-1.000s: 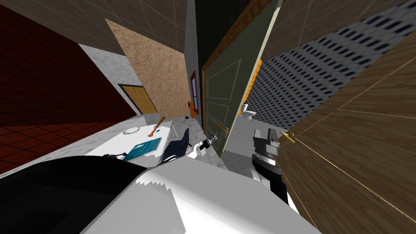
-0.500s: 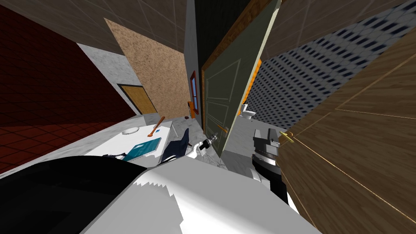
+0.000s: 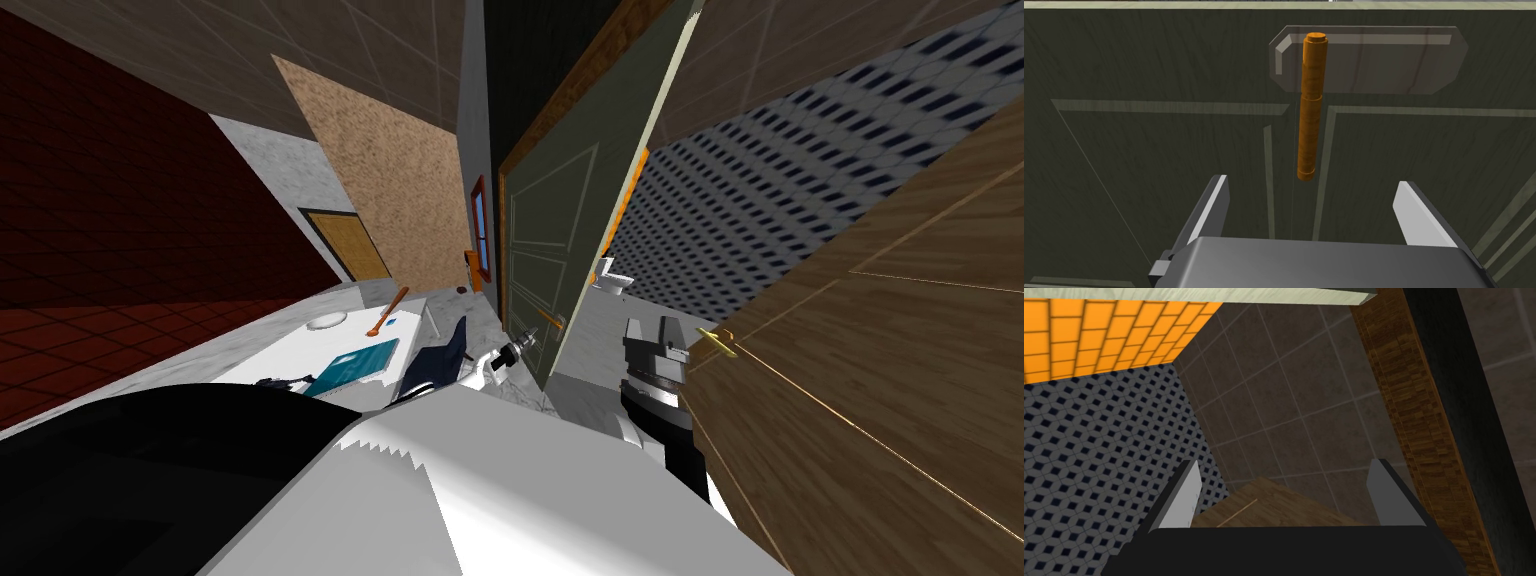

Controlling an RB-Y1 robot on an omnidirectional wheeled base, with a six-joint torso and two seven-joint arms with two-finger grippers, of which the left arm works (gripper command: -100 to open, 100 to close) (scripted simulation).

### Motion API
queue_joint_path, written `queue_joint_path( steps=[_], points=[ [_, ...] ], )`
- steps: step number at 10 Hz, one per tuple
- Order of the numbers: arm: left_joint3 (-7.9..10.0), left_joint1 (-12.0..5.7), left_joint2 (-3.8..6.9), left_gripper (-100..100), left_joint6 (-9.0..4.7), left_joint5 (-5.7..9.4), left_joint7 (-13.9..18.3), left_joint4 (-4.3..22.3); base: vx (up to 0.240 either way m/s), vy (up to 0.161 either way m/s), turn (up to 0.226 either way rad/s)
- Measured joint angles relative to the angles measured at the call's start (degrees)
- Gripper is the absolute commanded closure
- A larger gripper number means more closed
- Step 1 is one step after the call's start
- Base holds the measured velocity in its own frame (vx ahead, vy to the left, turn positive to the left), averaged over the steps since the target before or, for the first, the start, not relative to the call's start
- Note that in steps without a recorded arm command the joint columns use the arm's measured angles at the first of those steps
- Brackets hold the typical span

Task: Push the door open

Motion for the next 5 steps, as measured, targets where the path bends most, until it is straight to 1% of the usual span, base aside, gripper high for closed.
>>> queue_joint_path(
  steps=[1,3,5],
  points=[
    [-0.23,-0.06,0.09,-100,-0.05,-0.02,0.2,0.0,0.012,0.007,0.024],
    [-0.33,-0.02,0.16,-100,-0.01,-0.03,0.3,-0.1,0.008,-0.007,-0.025],
    [-0.34,0.0,0.16,-100,0.0,-0.03,0.3,-0.2,0.0,0.0,0.0]
  ],
)
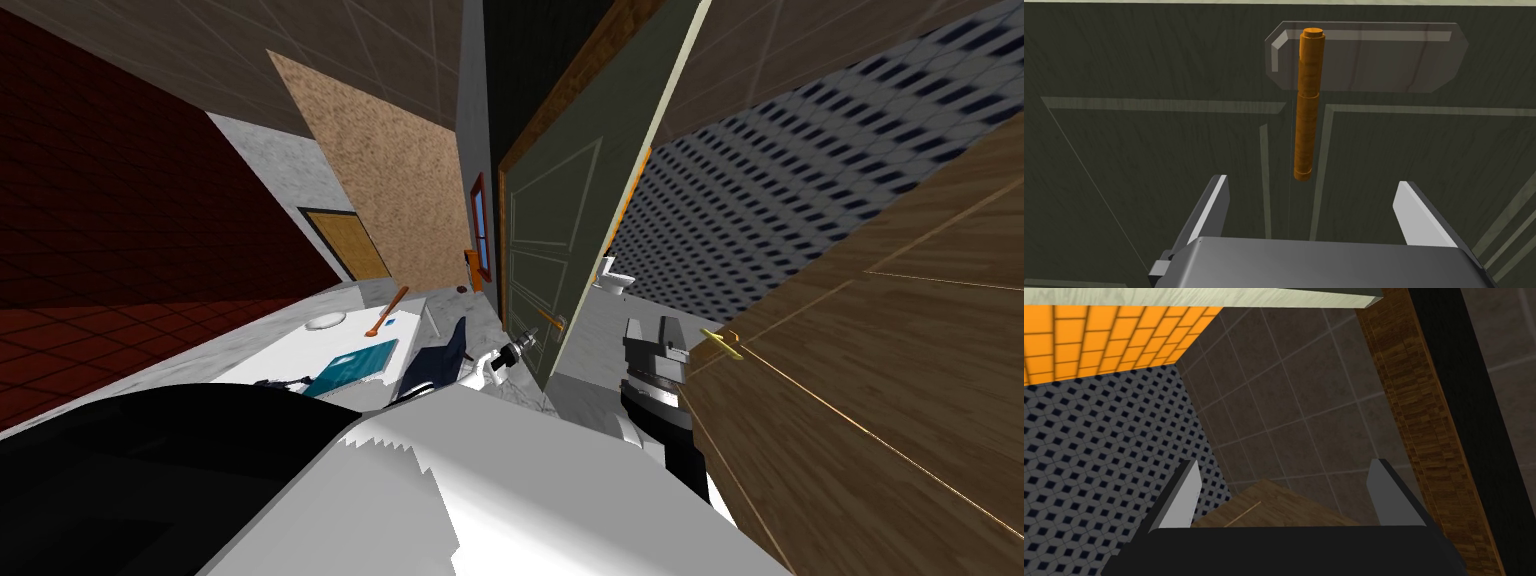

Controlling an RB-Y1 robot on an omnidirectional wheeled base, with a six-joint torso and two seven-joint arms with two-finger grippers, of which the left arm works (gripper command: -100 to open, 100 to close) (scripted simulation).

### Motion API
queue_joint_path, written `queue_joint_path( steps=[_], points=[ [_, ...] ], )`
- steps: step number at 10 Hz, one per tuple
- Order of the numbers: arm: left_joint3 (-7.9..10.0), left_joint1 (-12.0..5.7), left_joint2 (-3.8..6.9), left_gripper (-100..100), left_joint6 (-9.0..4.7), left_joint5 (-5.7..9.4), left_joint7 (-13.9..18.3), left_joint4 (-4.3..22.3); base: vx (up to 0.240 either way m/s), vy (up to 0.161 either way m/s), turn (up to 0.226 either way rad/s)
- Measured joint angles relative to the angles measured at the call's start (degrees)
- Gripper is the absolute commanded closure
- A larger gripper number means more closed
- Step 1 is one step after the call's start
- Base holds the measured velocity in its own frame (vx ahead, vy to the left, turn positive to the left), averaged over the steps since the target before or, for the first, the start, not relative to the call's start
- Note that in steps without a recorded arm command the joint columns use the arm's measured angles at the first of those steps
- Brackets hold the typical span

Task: Push the door open

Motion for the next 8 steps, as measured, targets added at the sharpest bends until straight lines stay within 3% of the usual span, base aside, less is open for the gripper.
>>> queue_joint_path(
  steps=[4,6,8],
  points=[
    [0.0,0.0,0.0,-100,0.0,0.0,0.0,0.0,0.012,-0.001,-0.008],
    [-1.22,-0.01,0.58,-100,-0.09,-0.13,0.7,-0.5,0.081,0.028,0.033],
    [-1.7,-0.05,0.72,-100,-0.15,-0.2,1.0,-0.7,0.06,0.026,-0.088]
  ],
)
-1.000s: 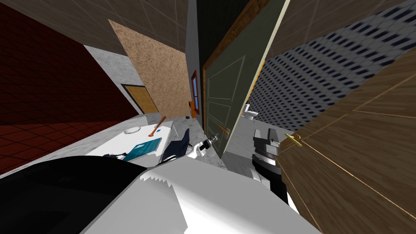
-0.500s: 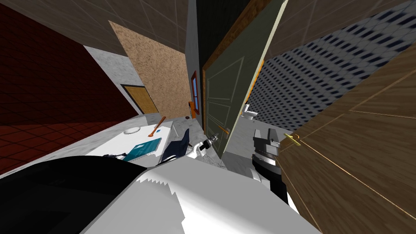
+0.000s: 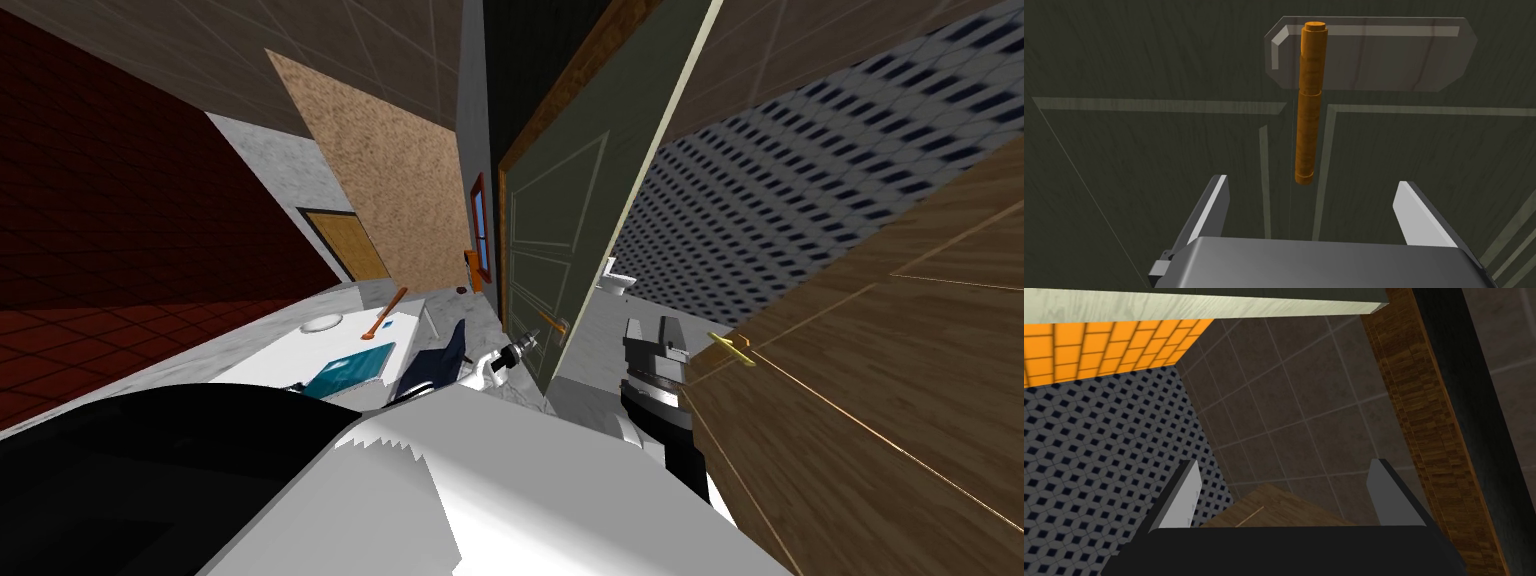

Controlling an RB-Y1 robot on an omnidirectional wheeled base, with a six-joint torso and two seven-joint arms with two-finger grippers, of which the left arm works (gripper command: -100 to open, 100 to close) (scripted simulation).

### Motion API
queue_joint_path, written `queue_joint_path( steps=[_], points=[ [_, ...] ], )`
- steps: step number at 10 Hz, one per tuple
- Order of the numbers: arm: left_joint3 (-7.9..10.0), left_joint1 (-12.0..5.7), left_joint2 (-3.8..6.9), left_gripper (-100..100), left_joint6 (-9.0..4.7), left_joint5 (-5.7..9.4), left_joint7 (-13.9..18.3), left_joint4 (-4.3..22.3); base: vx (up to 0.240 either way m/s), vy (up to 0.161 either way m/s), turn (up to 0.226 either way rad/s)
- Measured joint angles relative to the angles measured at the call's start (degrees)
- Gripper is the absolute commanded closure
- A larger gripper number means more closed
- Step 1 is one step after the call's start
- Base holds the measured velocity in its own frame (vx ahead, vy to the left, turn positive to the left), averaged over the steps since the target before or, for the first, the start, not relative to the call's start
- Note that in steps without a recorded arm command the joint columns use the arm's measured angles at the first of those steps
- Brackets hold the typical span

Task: Push the door open

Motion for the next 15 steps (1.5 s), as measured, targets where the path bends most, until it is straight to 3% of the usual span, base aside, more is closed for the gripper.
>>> queue_joint_path(
  steps=[4,12,13,15],
  points=[
    [-1.97,0.03,0.93,-100,-0.05,-0.21,1.1,-1.0,0.11,0.106,-0.091],
    [-0.47,-0.56,-0.84,-100,-0.05,-0.05,-0.1,1.0,0.134,-0.124,-0.036],
    [-0.44,-0.6,-0.89,100,-0.05,-0.05,-0.1,1.0,-0.009,0.008,0.003],
    [-0.41,-0.72,-0.91,100,-0.04,-0.05,-0.1,0.9,-0.015,0.02,-0.02]
  ],
)
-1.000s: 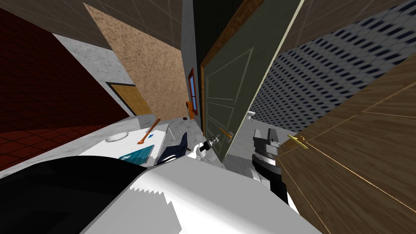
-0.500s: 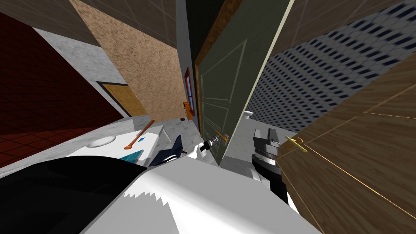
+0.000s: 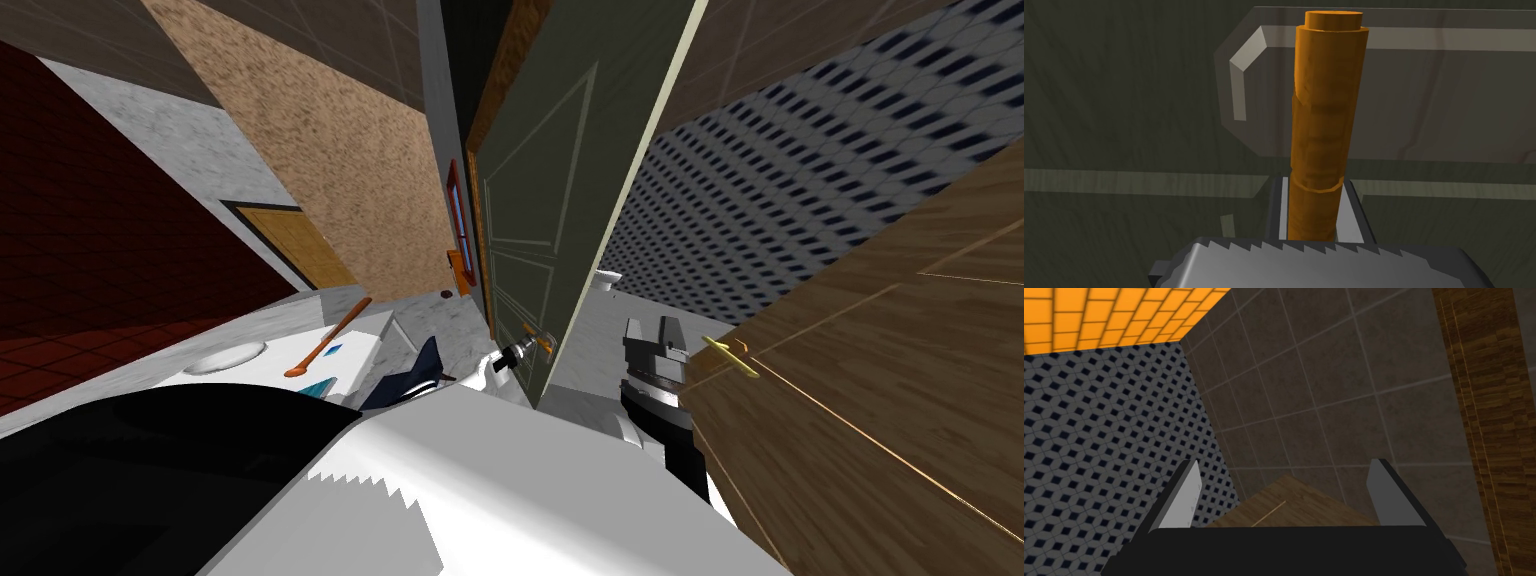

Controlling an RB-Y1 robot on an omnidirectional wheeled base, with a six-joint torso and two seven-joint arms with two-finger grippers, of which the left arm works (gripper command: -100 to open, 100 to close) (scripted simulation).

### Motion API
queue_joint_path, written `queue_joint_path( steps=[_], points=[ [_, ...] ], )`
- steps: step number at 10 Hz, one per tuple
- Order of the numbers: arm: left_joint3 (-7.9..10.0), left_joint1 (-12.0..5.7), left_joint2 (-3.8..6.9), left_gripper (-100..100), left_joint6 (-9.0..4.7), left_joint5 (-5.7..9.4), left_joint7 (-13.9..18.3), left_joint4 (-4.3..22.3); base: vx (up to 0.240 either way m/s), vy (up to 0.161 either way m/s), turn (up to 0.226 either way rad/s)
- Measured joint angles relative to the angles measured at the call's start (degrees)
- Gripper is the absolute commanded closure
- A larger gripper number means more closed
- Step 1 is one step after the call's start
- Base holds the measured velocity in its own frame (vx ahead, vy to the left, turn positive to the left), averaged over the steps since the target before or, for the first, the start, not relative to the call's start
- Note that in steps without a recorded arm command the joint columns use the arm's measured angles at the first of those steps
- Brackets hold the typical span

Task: Push the door open

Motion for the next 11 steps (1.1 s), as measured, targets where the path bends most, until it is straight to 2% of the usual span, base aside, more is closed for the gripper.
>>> queue_joint_path(
  steps=[3,4,5,6,9,10,11],
  points=[
    [-0.04,-0.07,-0.09,100,0.05,0.0,0.0,0.0,0.0,0.0,0.0],
    [-0.03,-0.06,-0.08,100,0.05,0.0,0.0,0.0,0.049,-0.116,0.026],
    [0.48,-0.05,-0.33,100,0.05,0.04,-0.3,0.7,0.089,-0.168,0.053],
    [0.9,0.39,-0.05,100,0.33,0.1,-0.6,0.7,0.081,-0.157,0.051],
    [3.05,0.33,-1.03,100,0.43,0.28,-1.8,1.9,0.102,-0.173,0.036],
    [3.87,-0.21,-1.39,100,0.21,0.44,-2.2,2.8,0.094,-0.19,0.033],
    [4.53,0.06,-1.27,100,0.54,0.52,-2.5,2.2,0.091,-0.164,0.044]
  ],
)
